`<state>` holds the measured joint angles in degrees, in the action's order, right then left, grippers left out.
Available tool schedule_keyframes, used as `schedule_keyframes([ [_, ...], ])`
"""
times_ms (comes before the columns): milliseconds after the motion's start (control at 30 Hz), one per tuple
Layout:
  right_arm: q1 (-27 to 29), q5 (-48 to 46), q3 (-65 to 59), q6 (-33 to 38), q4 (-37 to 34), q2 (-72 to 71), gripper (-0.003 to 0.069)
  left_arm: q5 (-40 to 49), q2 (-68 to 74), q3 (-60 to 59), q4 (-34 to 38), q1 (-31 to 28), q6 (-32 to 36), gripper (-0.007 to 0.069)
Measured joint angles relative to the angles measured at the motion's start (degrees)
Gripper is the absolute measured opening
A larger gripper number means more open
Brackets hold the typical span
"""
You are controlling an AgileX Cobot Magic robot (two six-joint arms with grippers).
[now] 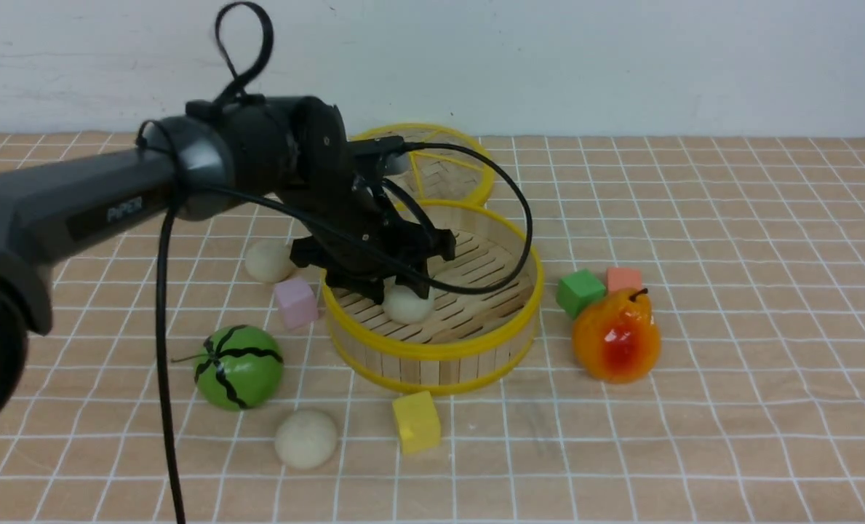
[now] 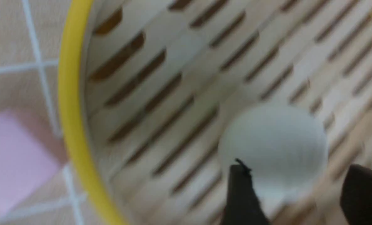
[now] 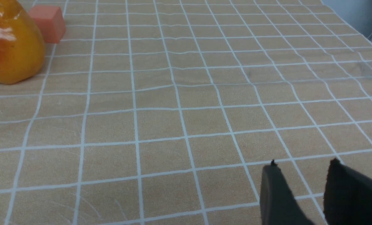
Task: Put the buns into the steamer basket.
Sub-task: Use the left arm to put the steamed stuffed bun into the steamer, then use the left arm to grab a steamed stuffed bun
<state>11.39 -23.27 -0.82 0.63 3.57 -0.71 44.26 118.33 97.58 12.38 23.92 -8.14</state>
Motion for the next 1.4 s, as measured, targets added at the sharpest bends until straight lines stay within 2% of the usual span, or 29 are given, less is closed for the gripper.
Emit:
schedule_keyframes([
  [100, 0.0, 0.0, 0.0, 0.0, 0.0, 0.0, 0.0241, 5.02, -4.83, 0.0, -0.68, 0.0, 1.21, 0.046],
  [300, 0.0, 0.0, 0.0, 0.0, 0.0, 0.0, 0.0241, 12.66, -17.65, -1.0, -2.75, 0.0, 1.39, 0.0466],
  [500, 0.0, 0.0, 0.0, 0.0, 0.0, 0.0, 0.0241, 14.99, -30.56, -11.73, -3.17, 0.0, 1.39, 0.0466],
  [700, 0.0, 0.0, 0.0, 0.0, 0.0, 0.0, 0.0241, 10.61, -36.11, -27.35, -1.75, -0.06, 1.08, 0.0466],
  [833, 0.0, 0.0, 0.0, 0.0, 0.0, 0.0, 0.0241, 8.08, -34.35, -33.77, -0.57, -0.06, 4.0, 0.0454],
  [1200, 0.0, 0.0, 0.0, 0.0, 0.0, 0.0, 0.0241, -2.37, -25.31, -34.9, -0.57, -0.06, 3.64, 0.0375],
  [1400, 0.0, 0.0, 0.0, 0.0, 0.0, 0.0, 0.0241, -5.11, -21.65, -34.9, -4.81, -0.06, 1.77, 0.0311],
])
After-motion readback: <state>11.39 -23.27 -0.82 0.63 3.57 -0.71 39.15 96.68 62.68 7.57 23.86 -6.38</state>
